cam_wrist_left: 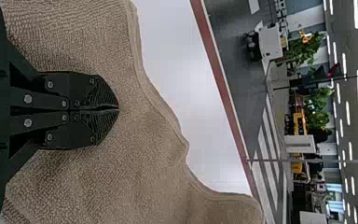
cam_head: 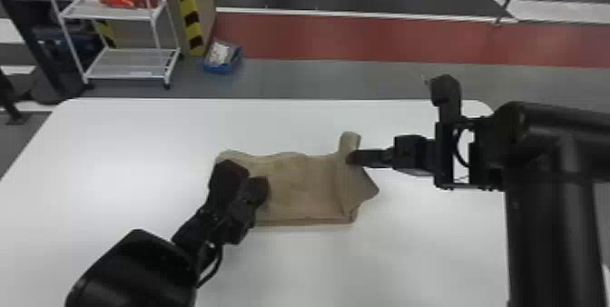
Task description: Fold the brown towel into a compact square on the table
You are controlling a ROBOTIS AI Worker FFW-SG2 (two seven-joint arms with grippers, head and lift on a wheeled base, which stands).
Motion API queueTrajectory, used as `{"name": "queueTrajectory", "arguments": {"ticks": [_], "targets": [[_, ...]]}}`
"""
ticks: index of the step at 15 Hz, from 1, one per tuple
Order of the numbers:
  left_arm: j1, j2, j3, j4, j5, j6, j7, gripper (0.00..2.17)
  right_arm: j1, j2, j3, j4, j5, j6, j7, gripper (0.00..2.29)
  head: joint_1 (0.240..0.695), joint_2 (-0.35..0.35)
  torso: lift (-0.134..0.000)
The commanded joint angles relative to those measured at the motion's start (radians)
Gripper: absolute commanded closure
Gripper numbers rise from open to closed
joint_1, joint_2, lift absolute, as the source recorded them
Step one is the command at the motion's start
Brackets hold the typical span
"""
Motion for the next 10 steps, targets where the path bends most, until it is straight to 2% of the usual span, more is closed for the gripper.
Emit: {"name": "queueTrajectory", "arguments": {"ticks": [1, 5, 8, 10], "targets": [[0.011, -0.002, -0.048, 0.0, 0.007, 0.012, -0.005, 1.45, 0.005, 0.002, 0.003, -0.023, -0.028, 0.002, -0.005, 1.21, 0.695, -0.061, -0.124], [0.037, -0.006, -0.063, -0.035, 0.019, 0.012, -0.01, 1.45, -0.001, 0.002, 0.005, -0.056, -0.042, 0.016, -0.01, 1.21, 0.695, -0.092, -0.124], [0.106, 0.003, 0.014, -0.194, 0.041, 0.012, -0.035, 1.44, 0.005, 0.002, -0.009, -0.063, -0.059, 0.016, -0.012, 1.21, 0.695, -0.101, -0.124], [0.119, 0.003, 0.049, -0.233, 0.053, 0.015, -0.036, 1.44, 0.005, 0.002, -0.017, -0.061, -0.059, 0.016, -0.01, 1.21, 0.695, -0.094, -0.124]]}}
